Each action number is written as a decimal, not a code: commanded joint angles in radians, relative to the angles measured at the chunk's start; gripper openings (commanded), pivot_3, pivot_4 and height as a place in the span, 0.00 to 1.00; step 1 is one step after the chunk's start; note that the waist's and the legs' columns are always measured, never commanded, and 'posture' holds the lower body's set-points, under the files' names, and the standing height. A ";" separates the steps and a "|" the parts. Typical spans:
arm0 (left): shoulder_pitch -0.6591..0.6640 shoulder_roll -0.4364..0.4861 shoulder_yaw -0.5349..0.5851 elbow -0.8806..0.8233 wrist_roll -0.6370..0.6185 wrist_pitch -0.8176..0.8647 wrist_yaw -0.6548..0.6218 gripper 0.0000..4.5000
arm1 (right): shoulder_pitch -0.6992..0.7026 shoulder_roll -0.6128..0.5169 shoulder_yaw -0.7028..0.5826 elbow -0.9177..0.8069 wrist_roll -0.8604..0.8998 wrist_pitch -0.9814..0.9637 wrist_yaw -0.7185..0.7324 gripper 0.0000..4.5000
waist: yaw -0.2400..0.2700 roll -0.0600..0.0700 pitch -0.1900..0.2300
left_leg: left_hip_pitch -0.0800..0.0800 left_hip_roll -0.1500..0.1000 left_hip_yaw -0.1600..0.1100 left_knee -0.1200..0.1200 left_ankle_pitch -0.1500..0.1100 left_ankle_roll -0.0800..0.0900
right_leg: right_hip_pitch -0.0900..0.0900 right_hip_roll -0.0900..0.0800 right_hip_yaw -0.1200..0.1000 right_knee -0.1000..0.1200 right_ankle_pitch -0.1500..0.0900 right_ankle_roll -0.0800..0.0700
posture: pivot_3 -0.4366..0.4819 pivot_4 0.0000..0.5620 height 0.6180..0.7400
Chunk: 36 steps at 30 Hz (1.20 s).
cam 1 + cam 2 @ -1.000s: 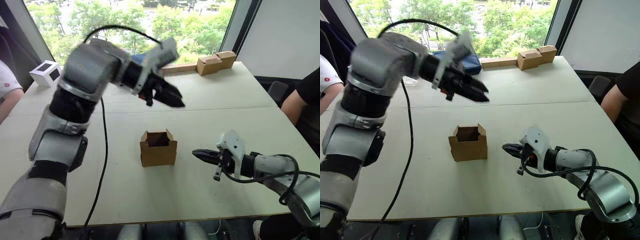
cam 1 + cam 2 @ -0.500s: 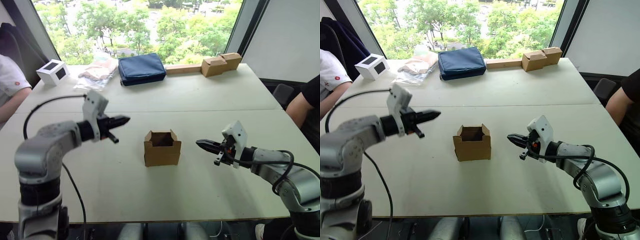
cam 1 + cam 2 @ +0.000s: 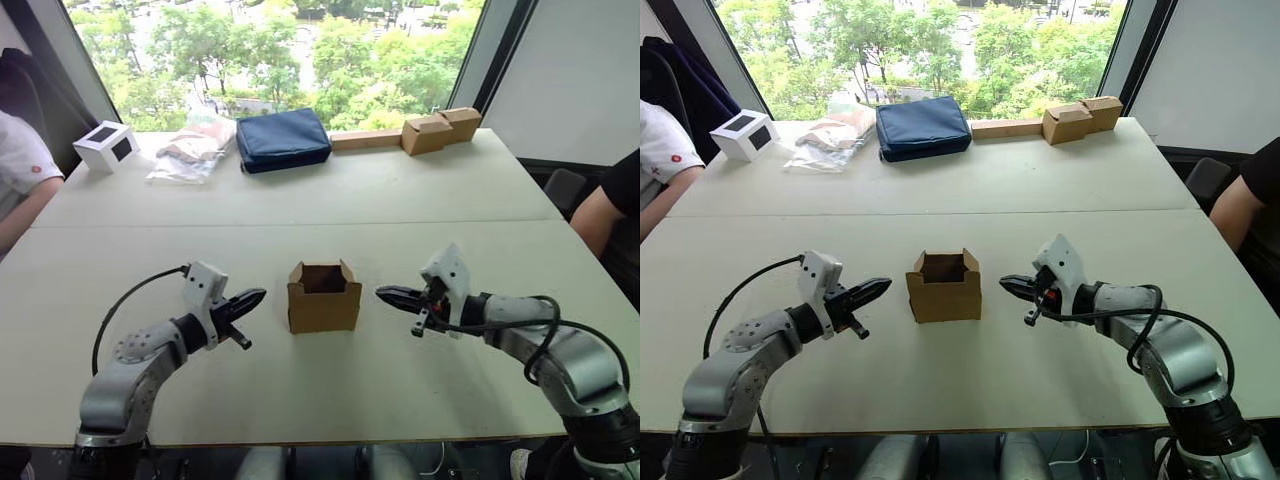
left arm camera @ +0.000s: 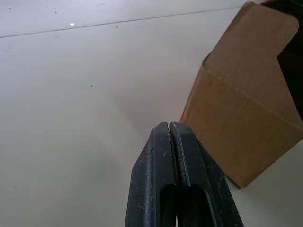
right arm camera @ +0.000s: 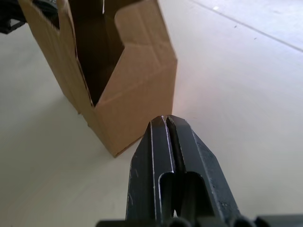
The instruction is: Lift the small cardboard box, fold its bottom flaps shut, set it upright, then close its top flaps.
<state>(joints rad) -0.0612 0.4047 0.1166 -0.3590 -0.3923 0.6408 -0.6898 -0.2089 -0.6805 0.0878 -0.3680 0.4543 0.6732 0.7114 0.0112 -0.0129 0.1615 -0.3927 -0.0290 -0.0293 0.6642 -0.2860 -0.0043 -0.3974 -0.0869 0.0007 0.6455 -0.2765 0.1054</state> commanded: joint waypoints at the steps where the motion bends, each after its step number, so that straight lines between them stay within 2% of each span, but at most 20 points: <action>1: 0.003 0.012 -0.047 -0.001 0.025 -0.057 0.004 0.00 | -0.006 0.019 0.065 0.030 -0.085 -0.067 -0.004 0.00 | 0.000 0.000 0.000 | 0.000 0.000 0.000 0.000 0.000 0.000 | 0.000 0.000 0.000 0.000 0.000 0.000 | 0.48 0.27 0.98; 6: -0.002 0.021 -0.087 0.008 0.037 -0.065 0.015 0.00 | -0.005 0.067 0.084 0.051 -0.100 -0.088 0.001 0.00 | 0.000 0.000 0.000 | 0.000 0.000 0.000 0.000 0.000 0.000 | 0.000 0.000 0.000 0.000 0.000 0.000 | 0.48 0.27 0.98; 16: -0.030 0.042 -0.148 0.018 0.043 -0.069 0.004 0.00 | 0.050 0.094 0.100 -0.046 -0.055 -0.051 0.039 0.00 | 0.000 0.000 0.000 | 0.000 0.000 0.000 0.000 0.000 0.000 | 0.000 0.000 0.000 0.000 0.000 0.000 | 0.48 0.27 0.98; 22: -0.032 0.074 -0.120 0.001 0.001 -0.029 -0.018 0.00 | 0.047 0.092 0.070 -0.022 -0.099 -0.077 0.008 0.00 | 0.000 0.000 0.000 | 0.000 0.000 0.000 -0.001 0.000 0.000 | 0.000 0.000 0.000 0.000 0.000 0.000 | 0.48 0.27 0.98; 27: -0.024 0.188 -0.029 -0.049 -0.132 0.059 -0.115 0.00 | 0.024 -0.004 0.003 -0.037 -0.069 -0.066 0.083 0.00 | 0.000 0.001 0.000 | 0.000 0.000 0.000 -0.001 0.000 0.000 | 0.000 0.000 -0.001 -0.001 0.000 0.000 | 0.48 0.27 0.98; 31: -0.118 0.258 0.014 -0.024 -0.178 0.077 -0.158 0.00 | -0.048 -0.049 -0.062 -0.031 -0.028 -0.052 0.125 0.00 | 0.001 0.001 0.001 | 0.000 0.000 0.000 -0.001 0.000 0.000 | 0.000 -0.001 -0.001 -0.002 0.000 0.000 | 0.48 0.27 0.98; 36: -0.255 0.248 -0.026 0.047 -0.172 0.053 -0.170 0.00 | -0.162 -0.020 -0.058 0.018 -0.007 -0.046 0.140 0.00 | 0.000 0.001 0.000 | 0.000 0.000 0.000 -0.001 0.000 0.000 | 0.001 0.000 -0.002 -0.003 0.000 0.000 | 0.48 0.27 0.98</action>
<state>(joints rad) -0.2939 0.6559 0.1010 -0.3239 -0.5582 0.7127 -0.8454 -0.3474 -0.7147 0.0425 -0.3471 0.4167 0.6270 0.8385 0.0108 -0.0122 0.1619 -0.3924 -0.0289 -0.0298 0.6624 -0.2862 -0.0041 -0.3965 -0.0873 -0.0013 0.6424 -0.2765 0.1054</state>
